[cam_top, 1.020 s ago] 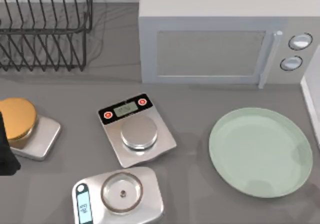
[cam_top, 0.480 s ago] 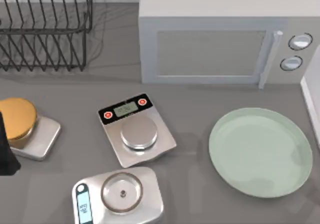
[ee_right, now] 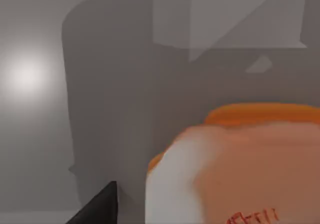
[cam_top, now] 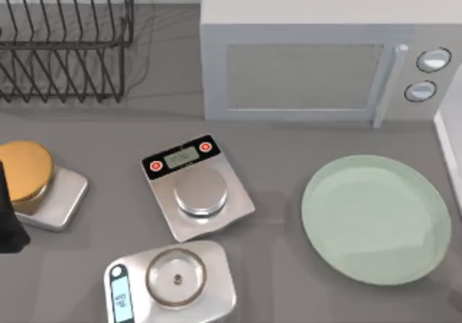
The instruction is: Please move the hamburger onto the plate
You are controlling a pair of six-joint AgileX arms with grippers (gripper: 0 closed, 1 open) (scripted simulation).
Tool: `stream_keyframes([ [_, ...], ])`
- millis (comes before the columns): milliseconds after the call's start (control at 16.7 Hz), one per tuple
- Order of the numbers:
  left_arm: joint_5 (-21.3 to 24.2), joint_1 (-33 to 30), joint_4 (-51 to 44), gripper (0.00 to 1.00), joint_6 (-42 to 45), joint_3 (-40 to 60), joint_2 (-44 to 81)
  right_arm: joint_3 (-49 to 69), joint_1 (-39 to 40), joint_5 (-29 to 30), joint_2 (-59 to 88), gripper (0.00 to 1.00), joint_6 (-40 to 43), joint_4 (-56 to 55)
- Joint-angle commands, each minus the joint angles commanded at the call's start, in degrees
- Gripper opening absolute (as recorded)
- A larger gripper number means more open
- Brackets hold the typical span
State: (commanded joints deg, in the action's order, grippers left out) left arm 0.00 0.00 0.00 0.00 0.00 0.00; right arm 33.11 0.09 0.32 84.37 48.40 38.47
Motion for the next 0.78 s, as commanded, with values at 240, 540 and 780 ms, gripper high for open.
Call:
stream_keyframes([
  [240, 0.0, 0.0, 0.0, 1.00, 0.0, 0.0, 0.0, -2.6, 0.0, 0.0, 2.8, 1.00, 0.0, -4.8],
  [540, 0.0, 0.0, 0.0, 1.00, 0.0, 0.0, 0.0, -2.6, 0.0, 0.0, 2.8, 0.85, 0.0, -4.8],
  [780, 0.0, 0.0, 0.0, 1.00, 0.0, 0.0, 0.0, -2.6, 0.0, 0.0, 2.8, 0.55, 0.0, -4.8],
])
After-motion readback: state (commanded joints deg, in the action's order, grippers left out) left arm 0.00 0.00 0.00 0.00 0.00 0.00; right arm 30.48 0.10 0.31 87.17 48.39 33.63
